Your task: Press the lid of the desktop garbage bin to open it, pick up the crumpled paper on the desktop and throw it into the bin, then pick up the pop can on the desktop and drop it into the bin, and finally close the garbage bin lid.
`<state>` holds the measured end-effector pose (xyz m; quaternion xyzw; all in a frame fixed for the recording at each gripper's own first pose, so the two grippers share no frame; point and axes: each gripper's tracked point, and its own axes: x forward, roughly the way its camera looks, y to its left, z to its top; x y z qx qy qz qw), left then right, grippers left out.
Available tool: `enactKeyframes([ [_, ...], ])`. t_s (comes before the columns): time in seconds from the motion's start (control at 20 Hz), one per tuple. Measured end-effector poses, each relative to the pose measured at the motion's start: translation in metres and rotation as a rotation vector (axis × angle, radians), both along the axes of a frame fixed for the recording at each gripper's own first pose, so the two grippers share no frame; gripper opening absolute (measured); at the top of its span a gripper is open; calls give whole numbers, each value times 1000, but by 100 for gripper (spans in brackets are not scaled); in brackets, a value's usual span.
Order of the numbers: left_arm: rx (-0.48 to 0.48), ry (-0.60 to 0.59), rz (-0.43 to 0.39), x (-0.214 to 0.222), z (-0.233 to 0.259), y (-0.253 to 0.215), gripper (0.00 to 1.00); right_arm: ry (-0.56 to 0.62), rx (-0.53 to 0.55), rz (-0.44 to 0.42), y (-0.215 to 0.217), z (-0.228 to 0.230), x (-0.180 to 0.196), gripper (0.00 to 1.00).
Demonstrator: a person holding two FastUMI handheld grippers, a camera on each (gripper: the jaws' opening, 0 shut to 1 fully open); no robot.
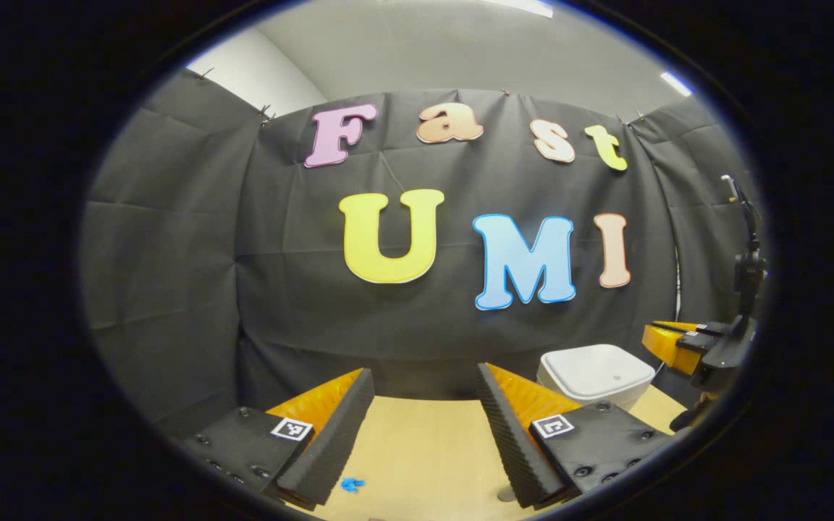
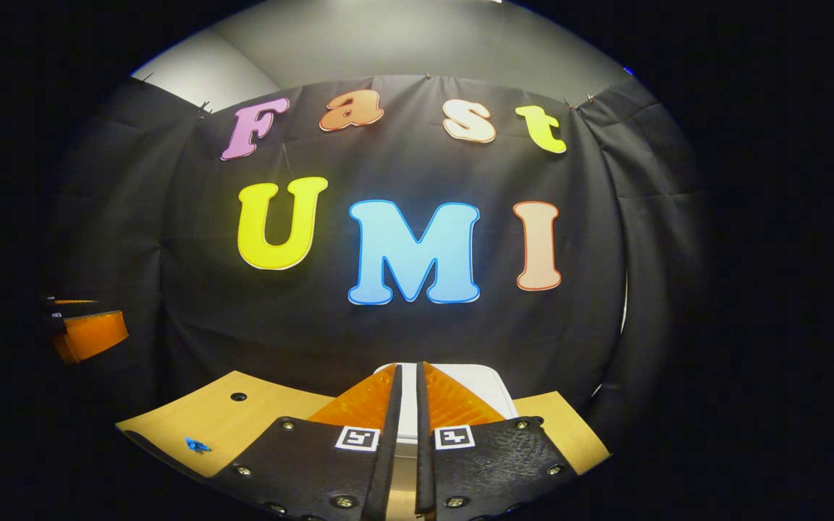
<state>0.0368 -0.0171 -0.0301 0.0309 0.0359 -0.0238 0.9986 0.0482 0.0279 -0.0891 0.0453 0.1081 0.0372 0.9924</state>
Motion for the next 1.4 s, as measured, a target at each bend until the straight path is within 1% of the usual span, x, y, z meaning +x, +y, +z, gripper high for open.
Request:
enactKeyframes([
  [0.1,-4,2,2,0,0,1,99,14,-11,-7,-2,-5,2,14],
  [0.15,-7,5,3,-1,-2,2,99,18,-27,-38,-6,-13,6,14],
  [0.2,-10,7,5,-1,-2,2,99,23,-20,-38,-11,-5,-2,0],
  [0.25,-14,7,7,-2,-2,3,99,35,-14,-34,-9,-15,8,3],
  [0.4,-21,11,12,-3,-4,6,99,70,-13,-26,-9,-28,13,3],
  [0.6,-12,7,22,-5,-3,8,99,92,-38,-15,-10,-43,23,3],
  [0.75,-9,2,24,-5,-2,9,99,129,-36,-12,-10,-61,29,3],
  [1.1,-11,2,32,-6,-3,12,99,235,-3,-8,-11,-99,33,3],
  [1.35,-11,12,34,-6,-7,12,99,267,-10,-6,-12,-115,34,3],
  [1.4,-9,13,35,-6,-8,12,99,259,-8,-8,-13,-114,34,3],
])
